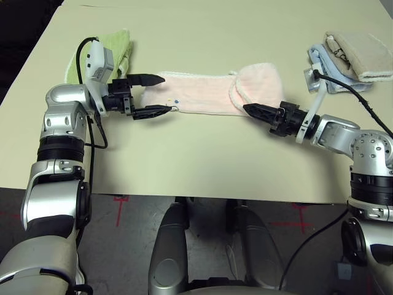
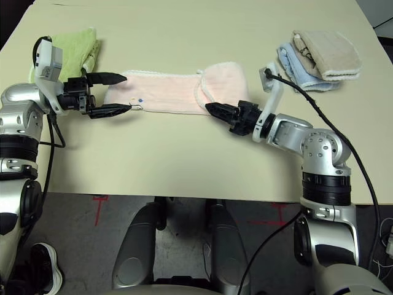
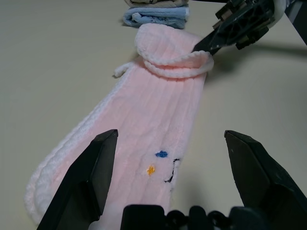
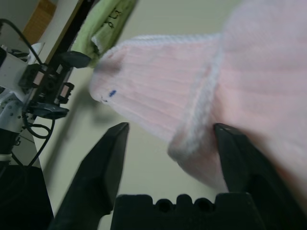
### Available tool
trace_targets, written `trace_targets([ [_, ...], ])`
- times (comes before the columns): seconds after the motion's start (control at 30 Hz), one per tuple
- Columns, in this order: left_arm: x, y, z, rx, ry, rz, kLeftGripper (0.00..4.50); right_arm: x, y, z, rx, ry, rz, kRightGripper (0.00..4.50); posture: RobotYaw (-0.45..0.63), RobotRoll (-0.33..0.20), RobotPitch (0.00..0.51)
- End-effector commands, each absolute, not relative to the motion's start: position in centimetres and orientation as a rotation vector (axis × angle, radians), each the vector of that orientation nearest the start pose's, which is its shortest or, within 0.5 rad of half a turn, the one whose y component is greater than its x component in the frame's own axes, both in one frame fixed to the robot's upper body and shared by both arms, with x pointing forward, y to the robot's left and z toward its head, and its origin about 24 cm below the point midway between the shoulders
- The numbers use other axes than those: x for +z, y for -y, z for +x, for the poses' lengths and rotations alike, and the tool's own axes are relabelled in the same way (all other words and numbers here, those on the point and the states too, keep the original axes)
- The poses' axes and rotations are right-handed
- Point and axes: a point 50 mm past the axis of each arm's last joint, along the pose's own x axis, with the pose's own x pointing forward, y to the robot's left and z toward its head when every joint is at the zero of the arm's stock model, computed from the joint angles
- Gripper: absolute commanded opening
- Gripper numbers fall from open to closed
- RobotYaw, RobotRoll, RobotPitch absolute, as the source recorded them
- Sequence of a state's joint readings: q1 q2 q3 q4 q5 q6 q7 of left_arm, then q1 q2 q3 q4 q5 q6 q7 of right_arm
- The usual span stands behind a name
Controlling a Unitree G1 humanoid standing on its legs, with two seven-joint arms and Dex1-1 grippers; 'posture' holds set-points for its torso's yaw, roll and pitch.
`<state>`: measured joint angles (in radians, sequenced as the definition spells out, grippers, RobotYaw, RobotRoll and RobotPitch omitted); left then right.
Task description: Fold the towel and set it aside.
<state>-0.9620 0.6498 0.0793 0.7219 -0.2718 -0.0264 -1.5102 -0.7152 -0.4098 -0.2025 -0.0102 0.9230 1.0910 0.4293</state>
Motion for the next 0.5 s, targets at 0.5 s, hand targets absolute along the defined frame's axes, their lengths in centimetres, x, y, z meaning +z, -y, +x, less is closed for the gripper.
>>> trace_targets([
  [0.5,21.9,-22.8,34.2,-1.254,0.111,0.393,4.5,20.1,21.6,34.7,1.081,0.196,-0.273,3.83,0.02,0.0,0.326],
])
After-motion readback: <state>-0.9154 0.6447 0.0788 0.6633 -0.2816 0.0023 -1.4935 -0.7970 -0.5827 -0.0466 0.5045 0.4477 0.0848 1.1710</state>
